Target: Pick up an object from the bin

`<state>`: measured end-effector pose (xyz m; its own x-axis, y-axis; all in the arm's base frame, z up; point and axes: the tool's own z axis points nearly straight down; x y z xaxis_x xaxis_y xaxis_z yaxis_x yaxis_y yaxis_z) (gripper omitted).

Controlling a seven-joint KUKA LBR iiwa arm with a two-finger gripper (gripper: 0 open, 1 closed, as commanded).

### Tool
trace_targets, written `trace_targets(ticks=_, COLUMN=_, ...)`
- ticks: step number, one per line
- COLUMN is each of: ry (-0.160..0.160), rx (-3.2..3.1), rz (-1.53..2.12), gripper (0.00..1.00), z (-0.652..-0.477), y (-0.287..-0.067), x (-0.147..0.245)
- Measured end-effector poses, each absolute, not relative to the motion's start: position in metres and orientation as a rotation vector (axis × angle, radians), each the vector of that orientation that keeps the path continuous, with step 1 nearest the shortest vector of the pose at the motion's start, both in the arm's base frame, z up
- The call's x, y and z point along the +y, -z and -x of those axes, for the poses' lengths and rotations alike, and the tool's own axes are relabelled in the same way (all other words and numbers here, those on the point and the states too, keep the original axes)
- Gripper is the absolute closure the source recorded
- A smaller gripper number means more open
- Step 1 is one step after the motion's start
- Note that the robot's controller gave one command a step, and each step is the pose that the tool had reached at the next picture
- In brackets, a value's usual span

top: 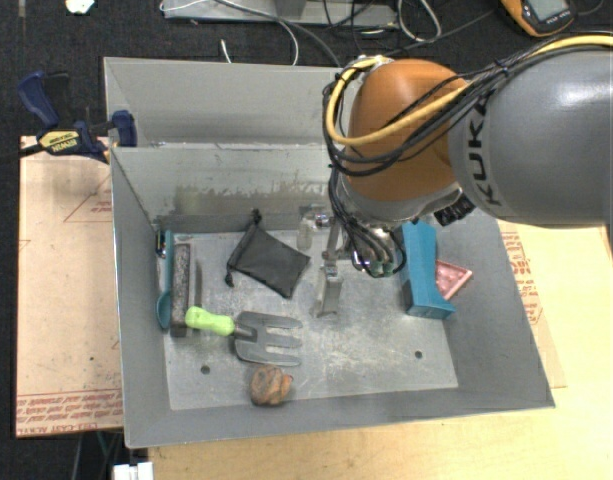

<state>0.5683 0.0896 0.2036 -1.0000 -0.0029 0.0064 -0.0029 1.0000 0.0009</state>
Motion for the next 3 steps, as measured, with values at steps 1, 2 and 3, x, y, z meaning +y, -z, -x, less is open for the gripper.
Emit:
trace_targets(ticks=1, ry=0.002, rx=-3.143, rz=-0.002, gripper=0.0, z=-0.57, y=-0.208, x=0.089)
trace_targets(ticks=2, ry=0.005, rx=-3.148, rz=0.006, gripper=0.0, z=-0.579, y=-0.149, x=0.095)
trace_targets(ticks=3, ry=0.004, rx=-3.15, rz=0.022, gripper=0.0, z=-0.549, y=-0.13, x=0.155)
